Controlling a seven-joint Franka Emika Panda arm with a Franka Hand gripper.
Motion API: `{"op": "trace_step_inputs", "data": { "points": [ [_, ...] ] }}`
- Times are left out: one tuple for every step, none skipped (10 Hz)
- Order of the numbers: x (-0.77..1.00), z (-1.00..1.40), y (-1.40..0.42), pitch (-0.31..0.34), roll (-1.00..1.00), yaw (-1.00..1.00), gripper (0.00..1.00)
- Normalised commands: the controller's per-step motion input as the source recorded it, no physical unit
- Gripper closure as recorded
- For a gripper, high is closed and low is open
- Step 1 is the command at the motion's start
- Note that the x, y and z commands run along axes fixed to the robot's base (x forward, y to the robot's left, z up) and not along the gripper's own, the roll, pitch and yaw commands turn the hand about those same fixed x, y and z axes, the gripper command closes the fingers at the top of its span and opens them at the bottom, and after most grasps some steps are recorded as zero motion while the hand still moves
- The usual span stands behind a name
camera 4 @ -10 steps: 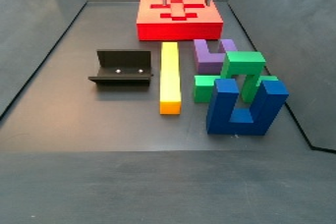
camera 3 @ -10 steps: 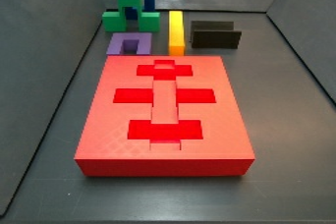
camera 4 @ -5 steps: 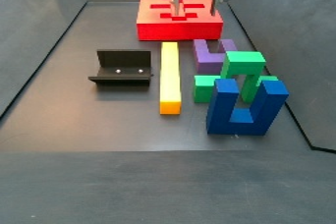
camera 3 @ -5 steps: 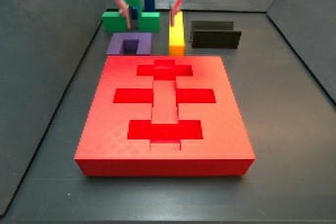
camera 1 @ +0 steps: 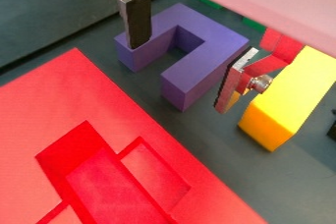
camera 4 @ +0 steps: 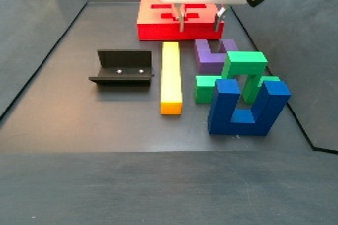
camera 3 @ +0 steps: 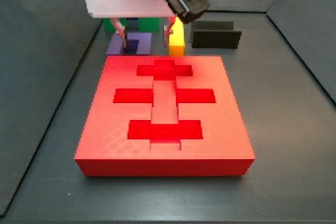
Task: Pick up the purple object. Move up. Place the purple object on the fixture. Regrasp the purple object. Move to above the board. Insert the purple object.
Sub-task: Pick up the purple object.
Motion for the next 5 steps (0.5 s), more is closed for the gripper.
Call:
{"op": "trace_step_inputs", "data": {
  "points": [
    [0.0, -0.15, 0.2, 0.0, 0.1, -0.23, 0.0],
    [0.0, -0.14, 0.27, 0.0, 0.03, -0.09, 0.0],
    [0.0, -0.12, 0.15, 0.0, 0.0, 0.0, 0.0],
    [0.0, -0.06, 0.0, 0.0, 0.0, 0.12, 0.0],
    [0.0, -0.33, -0.04, -0.101, 0.0, 0.06, 0.0]
  ]
}}
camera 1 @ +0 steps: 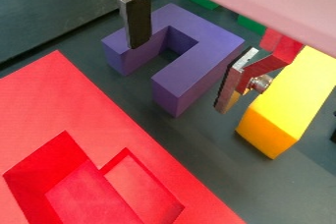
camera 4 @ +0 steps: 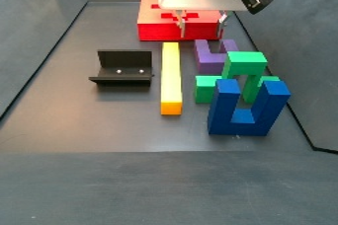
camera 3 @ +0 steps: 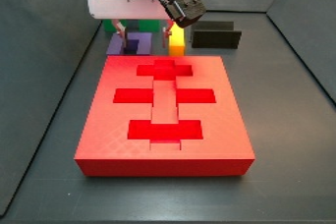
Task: Pick up the purple object. Move up. Place the purple object on the fixture. Regrasp the purple object. Move to above the board. Insert the purple object.
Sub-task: Pick up the purple object.
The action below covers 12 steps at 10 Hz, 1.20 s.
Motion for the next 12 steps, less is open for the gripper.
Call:
{"op": "trace_step_inputs", "data": {
  "points": [
    [0.0, -0.36, -0.04, -0.12, 0.0, 0.04, 0.0],
    [0.0, -0.35, 0.0, -0.111, 0.0, 0.04, 0.0],
    [0.02, -0.3, 0.0, -0.073, 0.0, 0.01, 0.0],
    [0.0, -0.21, 0.02, -0.006, 0.0, 0.0, 0.0],
    [0.0, -0.07, 0.07, -0.017, 0.0, 0.0, 0.0],
    [0.0, 0.0, 0.1, -0.03, 0.0, 0.08, 0.0],
    [0.0, -0.01, 0.09, -0.036, 0.0, 0.14, 0.0],
    [0.0, -0.1, 0.06, -0.033, 0.01, 0.16, 0.0],
    [0.0, -0.13, 0.0, -0.016, 0.01, 0.05, 0.0],
    [-0.01, -0.22, 0.0, -0.029, 0.0, 0.0, 0.0],
    [-0.03, -0.2, 0.0, -0.049, 0.0, 0.0, 0.0],
    [0.0, -0.19, 0.0, -0.046, 0.0, 0.0, 0.0]
  ]
}}
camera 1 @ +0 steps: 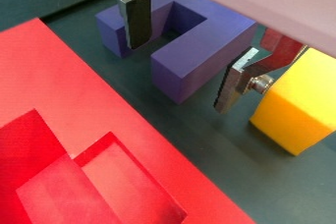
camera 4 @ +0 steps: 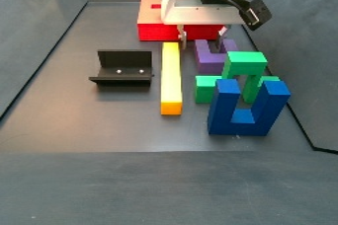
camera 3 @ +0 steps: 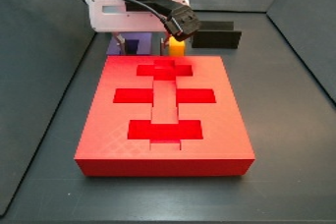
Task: Pick up the purple object. Move up. Place the purple object on the fixture. Regrasp the purple object. Move to above the board. Insert the purple object.
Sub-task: Pick up the purple object.
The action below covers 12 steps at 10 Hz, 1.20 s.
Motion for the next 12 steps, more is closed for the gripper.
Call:
{"op": "trace_step_inputs", "data": {
  "points": [
    [0.0, -0.09, -0.01, -0.004, 0.0, 0.0, 0.0],
    [0.0, 0.0, 0.0, 0.0, 0.01, 0.0, 0.0],
    [0.0, 0.0, 0.0, 0.0, 0.0, 0.0, 0.0],
    [0.0, 0.0, 0.0, 0.0, 0.0, 0.0, 1.0],
    [0.0, 0.0, 0.0, 0.0, 0.0, 0.0, 1.0],
    [0.0, 0.0, 0.0, 0.0, 0.0, 0.0, 1.0],
    [0.0, 0.0, 0.0, 0.0, 0.0, 0.0, 1.0],
    [0.0, 0.0, 0.0, 0.0, 0.0, 0.0, 1.0],
    [0.0, 0.0, 0.0, 0.0, 0.0, 0.0, 1.0],
    [0.0, 0.0, 0.0, 0.0, 0.0, 0.0, 1.0],
    [0.0, 0.0, 0.0, 0.0, 0.0, 0.0, 1.0],
    [0.0, 0.0, 0.0, 0.0, 0.0, 0.0, 1.0]
  ]
}}
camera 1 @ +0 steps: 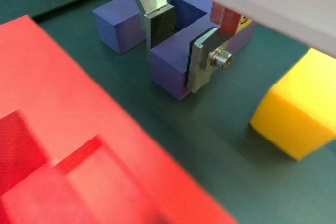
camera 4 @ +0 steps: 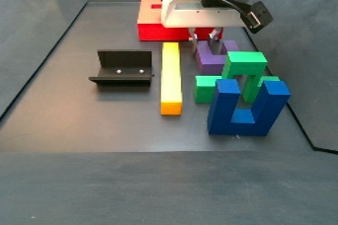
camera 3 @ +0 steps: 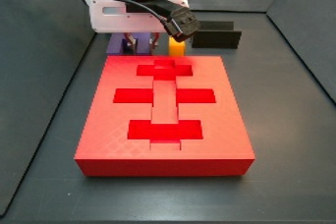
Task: Pick up the purple object. Move up. Place the purple object on the fixture. Regrasp the purple object. Move to above the board. Insert the purple object.
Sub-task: Pick up the purple object, then move up, then place the purple object on the fixture.
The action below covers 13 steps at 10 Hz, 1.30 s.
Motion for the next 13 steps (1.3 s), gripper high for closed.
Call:
{"op": "trace_step_inputs", "data": {
  "points": [
    [0.0, 0.0, 0.0, 0.0, 0.0, 0.0, 1.0],
    [0.0, 0.0, 0.0, 0.0, 0.0, 0.0, 1.0],
    [0.0, 0.0, 0.0, 0.0, 0.0, 0.0, 1.0],
    [0.0, 0.0, 0.0, 0.0, 0.0, 0.0, 1.0],
    [0.0, 0.0, 0.0, 0.0, 0.0, 0.0, 1.0],
    [0.0, 0.0, 0.0, 0.0, 0.0, 0.0, 1.0],
    [0.0, 0.0, 0.0, 0.0, 0.0, 0.0, 1.0],
    [0.0, 0.83, 0.0, 0.0, 0.0, 0.0, 1.0],
    [0.0, 0.78, 0.01, 0.028, 0.0, 0.0, 1.0],
    [-0.02, 0.62, 0.0, 0.058, -0.01, 0.0, 1.0],
    [0.01, 0.33, 0.0, 0.052, -0.03, 0.01, 1.0],
    [0.01, -0.02, -0.01, 0.0, -0.09, 0.0, 1.0],
    [0.0, -0.01, -0.04, -0.011, -0.03, 0.0, 1.0]
  ]
}}
